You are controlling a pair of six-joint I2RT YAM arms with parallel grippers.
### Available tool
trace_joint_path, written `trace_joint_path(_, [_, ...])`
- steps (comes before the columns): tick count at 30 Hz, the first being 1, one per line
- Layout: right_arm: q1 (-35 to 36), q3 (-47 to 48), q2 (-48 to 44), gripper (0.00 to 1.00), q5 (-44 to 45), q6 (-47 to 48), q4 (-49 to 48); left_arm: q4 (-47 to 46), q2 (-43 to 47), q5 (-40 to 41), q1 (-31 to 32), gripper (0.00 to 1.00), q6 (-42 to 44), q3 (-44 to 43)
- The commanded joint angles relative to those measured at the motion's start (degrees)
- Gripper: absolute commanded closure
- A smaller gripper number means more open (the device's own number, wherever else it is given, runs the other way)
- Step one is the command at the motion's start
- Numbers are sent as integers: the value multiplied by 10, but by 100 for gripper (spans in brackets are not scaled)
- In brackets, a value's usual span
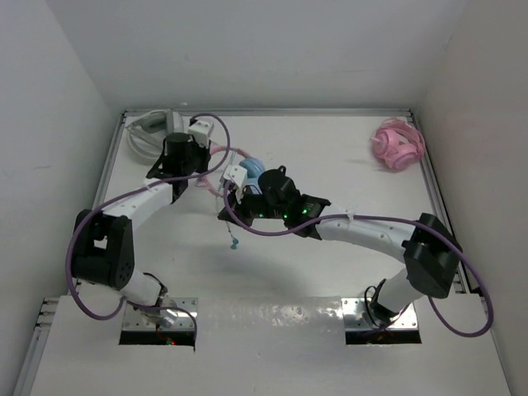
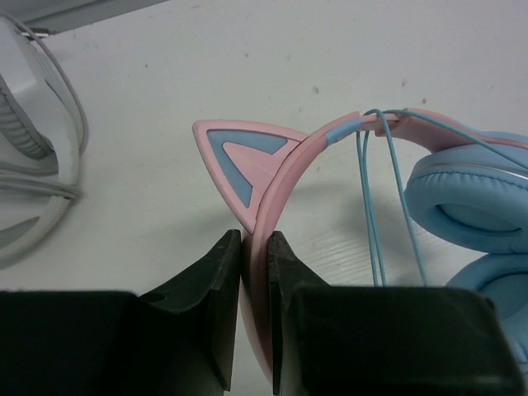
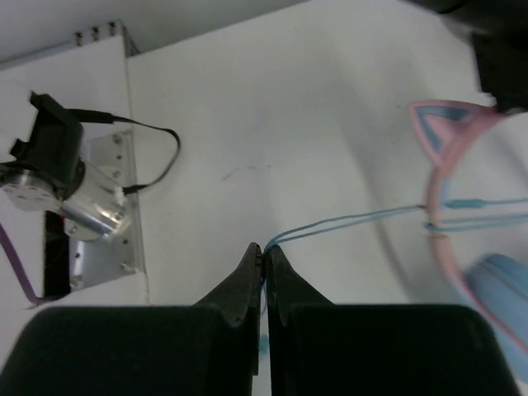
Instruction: Wrap the headphones
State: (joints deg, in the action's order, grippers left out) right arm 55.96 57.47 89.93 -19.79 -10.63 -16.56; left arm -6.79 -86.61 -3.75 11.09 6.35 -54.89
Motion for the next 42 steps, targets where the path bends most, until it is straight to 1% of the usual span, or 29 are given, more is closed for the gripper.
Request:
trace_joint_path(1, [0, 58, -42, 100, 87, 85, 150, -103, 46, 35, 16, 100, 130, 14])
trace_joint_path(3, [-1, 87, -51, 100, 128, 102, 200, -102, 54, 30, 20, 100, 181, 22])
trace_joint_path(4, [-1, 98, -53, 100, 148, 137, 222, -103, 57, 29, 26, 100, 197, 30])
trace_joint_path(5, [0, 106, -53, 100, 189, 146, 255, -104, 65, 28, 29, 100, 213, 35])
trace_joint_path(7, [-1, 126, -56, 100, 228, 178, 278, -101, 72, 16, 42, 100, 254, 47])
trace_joint_path(8, [-1, 131, -55, 100, 267, 189, 293, -94, 76, 12, 46, 100, 269, 51])
trace_joint_path(9, [-1, 139, -55, 100, 286, 201, 299, -90, 83, 8, 52, 100, 290, 53])
trace_joint_path(10, [0, 143, -52, 100, 306, 223, 308, -87, 86, 4, 63, 100, 299, 59])
trace_joint_path(11, [-2, 147, -50, 100, 346, 234, 312, -78, 90, 0, 67, 100, 306, 62])
trace_joint_path(13, [-3, 156, -45, 100, 384, 265, 319, -73, 91, 1, 81, 100, 324, 68])
trace_joint_path(18, [-29, 163, -42, 100, 446, 312, 309, -46, 92, -22, 84, 100, 332, 63])
trace_joint_path(21, [-54, 152, -41, 100, 460, 344, 288, -16, 94, -52, 85, 100, 329, 52])
trace_joint_path(24, [-93, 143, -31, 100, 463, 381, 245, 25, 100, -79, 87, 100, 323, 40])
trace_joint_path(26, [-110, 137, -20, 100, 455, 398, 227, 39, 103, -92, 88, 100, 319, 35])
trace_joint_path(28, [-132, 136, -12, 100, 426, 419, 201, 61, 104, -103, 91, 100, 314, 25])
trace_joint_path(31, [-146, 145, 15, 100, 417, 461, 169, 91, 104, -103, 99, 100, 303, 10])
trace_joint_path(32, [-146, 151, 35, 100, 421, 491, 158, 102, 104, -104, 103, 100, 301, 1])
trace_joint_path(35, [-147, 164, 62, 100, 444, 539, 124, 114, 104, -95, 115, 100, 295, -12])
trace_joint_path(38, [-162, 177, 88, 100, 432, 553, 87, 129, 103, -101, 120, 100, 293, -19])
trace_joint_path(42, [-173, 183, 97, 100, 443, 576, 63, 129, 103, -96, 123, 100, 285, -18])
